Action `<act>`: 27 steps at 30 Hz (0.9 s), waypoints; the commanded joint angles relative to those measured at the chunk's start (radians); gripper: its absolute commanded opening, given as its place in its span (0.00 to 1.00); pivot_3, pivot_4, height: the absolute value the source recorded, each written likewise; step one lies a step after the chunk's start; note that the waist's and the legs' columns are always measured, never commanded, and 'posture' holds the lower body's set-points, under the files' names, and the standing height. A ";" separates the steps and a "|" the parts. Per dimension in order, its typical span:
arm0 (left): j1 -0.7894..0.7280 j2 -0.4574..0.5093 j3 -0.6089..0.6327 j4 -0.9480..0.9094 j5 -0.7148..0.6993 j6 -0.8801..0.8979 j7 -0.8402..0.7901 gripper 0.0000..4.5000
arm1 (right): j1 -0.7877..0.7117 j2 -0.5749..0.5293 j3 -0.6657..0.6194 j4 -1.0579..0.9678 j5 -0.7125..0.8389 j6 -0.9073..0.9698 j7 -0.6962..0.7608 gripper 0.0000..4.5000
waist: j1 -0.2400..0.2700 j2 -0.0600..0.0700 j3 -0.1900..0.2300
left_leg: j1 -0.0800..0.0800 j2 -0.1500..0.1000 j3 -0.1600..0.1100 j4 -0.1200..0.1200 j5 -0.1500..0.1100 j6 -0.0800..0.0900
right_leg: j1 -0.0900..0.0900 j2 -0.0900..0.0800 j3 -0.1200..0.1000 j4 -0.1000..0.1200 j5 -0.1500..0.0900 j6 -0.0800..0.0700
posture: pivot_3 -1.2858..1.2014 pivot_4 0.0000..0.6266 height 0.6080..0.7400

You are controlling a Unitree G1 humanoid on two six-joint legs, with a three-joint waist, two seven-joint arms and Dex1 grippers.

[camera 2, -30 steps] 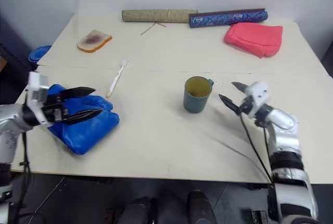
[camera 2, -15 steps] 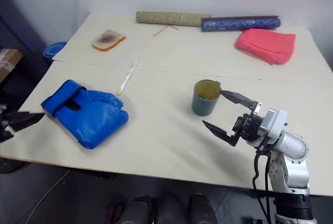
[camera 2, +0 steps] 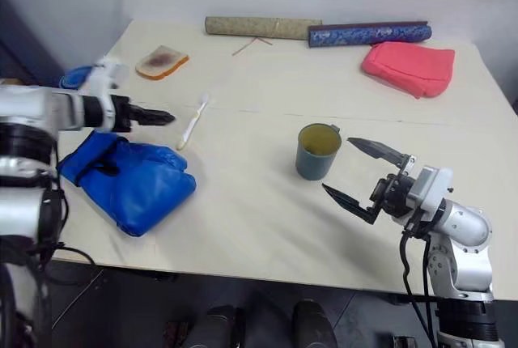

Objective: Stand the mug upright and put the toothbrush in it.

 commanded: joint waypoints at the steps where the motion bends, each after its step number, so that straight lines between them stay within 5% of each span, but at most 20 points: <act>1: -0.063 -0.047 0.005 0.133 0.076 -0.114 0.076 1.00 | -0.018 -0.014 -0.018 -0.045 0.021 0.011 -0.024 0.99 | -0.007 -0.001 0.001 | 0.000 0.000 0.000 0.000 0.000 0.000 | -0.001 0.000 0.000 0.000 0.000 0.000 | 0.52 0.24 1.00; 6: -0.079 -0.122 0.004 0.227 0.142 -0.189 0.110 1.00 | -0.028 -0.017 -0.022 -0.096 0.034 0.064 -0.080 0.99 | -0.010 -0.002 0.001 | -0.003 0.005 0.006 0.001 0.000 -0.001 | -0.008 -0.002 0.000 0.006 0.000 0.000 | 0.52 0.24 1.00; 9: -0.074 -0.153 0.019 0.257 0.158 -0.185 0.113 0.88 | -0.018 -0.019 -0.030 -0.116 0.040 0.083 -0.097 1.00 | -0.008 -0.002 0.001 | -0.003 0.006 0.006 0.002 0.000 0.000 | -0.008 -0.002 0.000 0.006 0.000 0.000 | 0.52 0.24 1.00; 21: -0.016 -0.177 0.081 0.285 0.199 -0.231 0.165 0.07 | 0.024 -0.025 -0.052 -0.126 0.046 0.085 -0.113 1.00 | -0.002 -0.002 0.001 | -0.002 0.006 0.007 0.005 0.000 0.000 | -0.007 -0.002 0.002 0.009 0.000 0.000 | 0.52 0.24 1.00; 27: 0.002 -0.189 0.242 0.246 0.087 -0.389 0.110 0.06 | 0.057 -0.026 -0.071 -0.118 0.032 0.074 -0.107 1.00 | 0.012 -0.002 0.001 | -0.002 0.006 0.008 0.008 0.000 0.000 | -0.007 -0.002 0.003 0.010 0.000 0.000 | 0.52 0.24 1.00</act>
